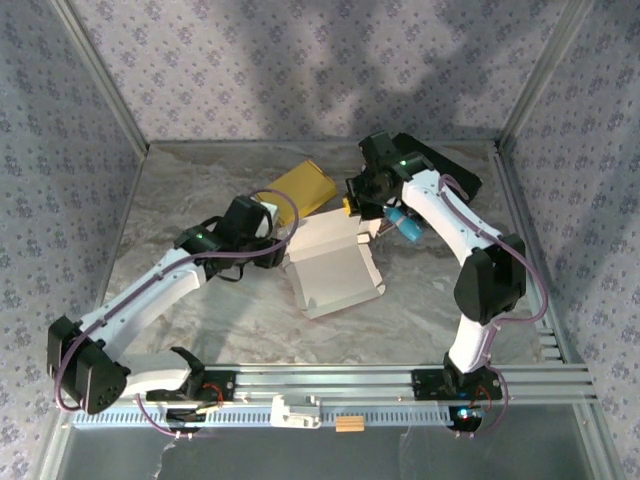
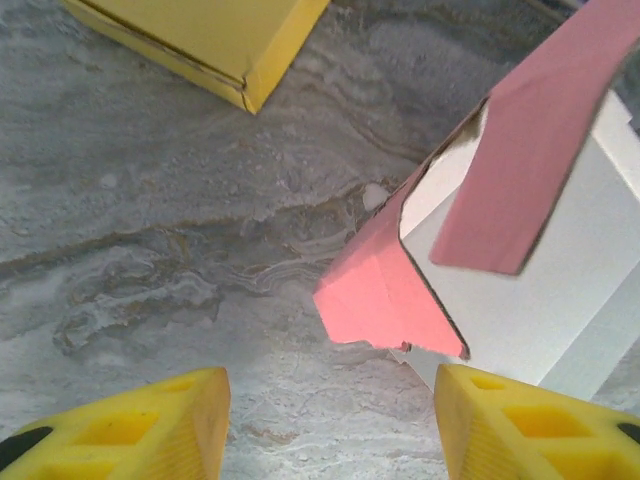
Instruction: Fold the paper box
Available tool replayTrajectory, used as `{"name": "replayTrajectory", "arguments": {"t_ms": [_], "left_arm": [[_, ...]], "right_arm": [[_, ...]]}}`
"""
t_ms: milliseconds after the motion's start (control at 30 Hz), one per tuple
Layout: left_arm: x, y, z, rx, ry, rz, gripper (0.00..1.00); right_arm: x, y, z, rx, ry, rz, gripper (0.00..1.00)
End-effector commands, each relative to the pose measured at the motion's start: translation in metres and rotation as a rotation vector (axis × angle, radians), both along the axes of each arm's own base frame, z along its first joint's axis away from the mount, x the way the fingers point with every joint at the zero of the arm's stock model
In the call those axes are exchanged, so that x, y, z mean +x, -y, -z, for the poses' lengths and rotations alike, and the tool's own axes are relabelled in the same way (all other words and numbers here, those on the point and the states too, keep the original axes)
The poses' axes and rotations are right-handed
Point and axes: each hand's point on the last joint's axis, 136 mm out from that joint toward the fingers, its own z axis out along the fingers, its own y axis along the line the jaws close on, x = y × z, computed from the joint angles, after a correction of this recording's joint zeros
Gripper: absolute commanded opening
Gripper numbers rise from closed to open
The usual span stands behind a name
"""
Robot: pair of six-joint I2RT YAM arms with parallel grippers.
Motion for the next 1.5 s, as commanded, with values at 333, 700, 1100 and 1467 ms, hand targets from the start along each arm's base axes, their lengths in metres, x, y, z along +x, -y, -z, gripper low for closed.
{"name": "replayTrajectory", "arguments": {"t_ms": [333,700,1100,1467], "left_arm": [[0.034,0.022,0.009,0.010,0.083,0.035,0.40],[0.019,0.025,0.009,-0.059,0.094,0.086,0.00],[0.015,0.031,0.018,-0.082,-0.042,0.149,0.00],[0.020,0.034,0.018,-0.095,-0.061,0.151,0.00]], "right_arm": [[-0.017,0.010,-0.001,-0.004,-0.066,0.042,0.00],[0.001,0.010,0.000,0.026,-0.005,0.024,0.02],[-0.010,-0.016,-0.019,-0.002,0.227,-0.146,0.54],[-0.002,-0.033,-0.010,0.038,0.263,-0.142,0.31]]}}
